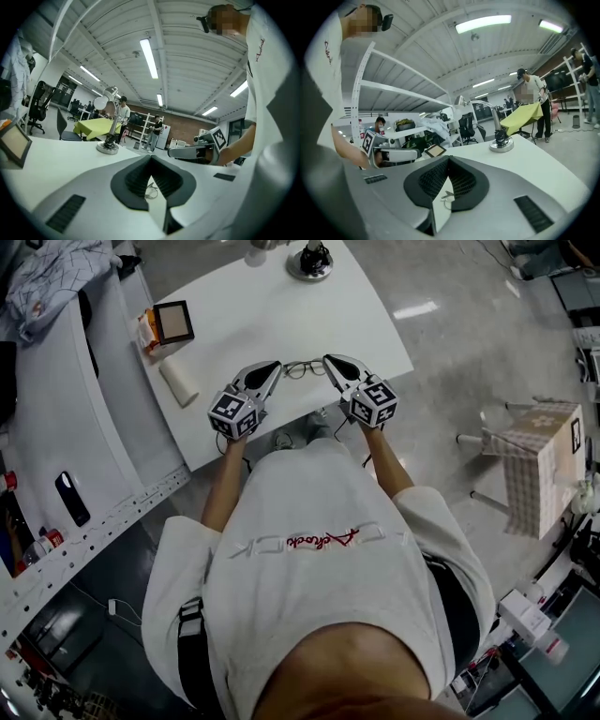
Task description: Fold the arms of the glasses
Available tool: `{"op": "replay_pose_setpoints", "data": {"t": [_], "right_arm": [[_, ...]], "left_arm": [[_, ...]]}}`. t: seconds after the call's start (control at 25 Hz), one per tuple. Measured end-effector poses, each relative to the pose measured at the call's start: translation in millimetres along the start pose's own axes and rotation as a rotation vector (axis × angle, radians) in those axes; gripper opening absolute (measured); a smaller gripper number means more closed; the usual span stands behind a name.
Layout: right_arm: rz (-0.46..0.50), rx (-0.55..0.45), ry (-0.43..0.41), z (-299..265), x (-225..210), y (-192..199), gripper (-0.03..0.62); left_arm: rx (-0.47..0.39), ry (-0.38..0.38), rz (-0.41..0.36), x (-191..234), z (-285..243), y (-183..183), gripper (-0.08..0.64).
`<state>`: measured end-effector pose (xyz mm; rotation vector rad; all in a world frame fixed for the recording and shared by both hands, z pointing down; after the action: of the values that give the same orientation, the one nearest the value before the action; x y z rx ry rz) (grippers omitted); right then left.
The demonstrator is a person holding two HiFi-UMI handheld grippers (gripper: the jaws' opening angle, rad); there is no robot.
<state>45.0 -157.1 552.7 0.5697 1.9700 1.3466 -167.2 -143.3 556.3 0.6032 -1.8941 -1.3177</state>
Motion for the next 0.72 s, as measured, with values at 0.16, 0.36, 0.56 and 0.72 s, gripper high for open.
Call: {"op": "replay_pose_setpoints", "data": {"t": [0.16,0.36,0.56,0.72], "right_arm": [[0.005,-0.043,0.034,12.8,17.2,2.2,0.021],[0.043,-0.056,0.044,26.2,33.5,2.3,0.021],[0.110,-0.059,0.040,38.6,38.6,-1.1,0.021],[0.151,-0.050,0.015,58.3,46.1,0.6,0.021]], "left_arm": [[0.018,0.020,-0.007,-11.6,9.1,11.2,0.029],[0.015,0.005,-0.004,-27.0,19.9,18.8,0.029],[0.008,-0.018,-0.023,-42.5,23.9,20.9,0.029],[-0.009,-0.040,-0.036,-65.7,24.5,18.2,0.031]]}}
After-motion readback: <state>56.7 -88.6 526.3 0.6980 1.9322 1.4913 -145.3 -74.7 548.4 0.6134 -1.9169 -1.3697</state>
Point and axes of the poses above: the fingertips, and each gripper's own axes: z backward along the fingers, x to its left, y out of its underside, the point moved 7 cm from there along z, backward along the fingers, and after that the axes turned 3 degrees about x, right-handed, at the moved point
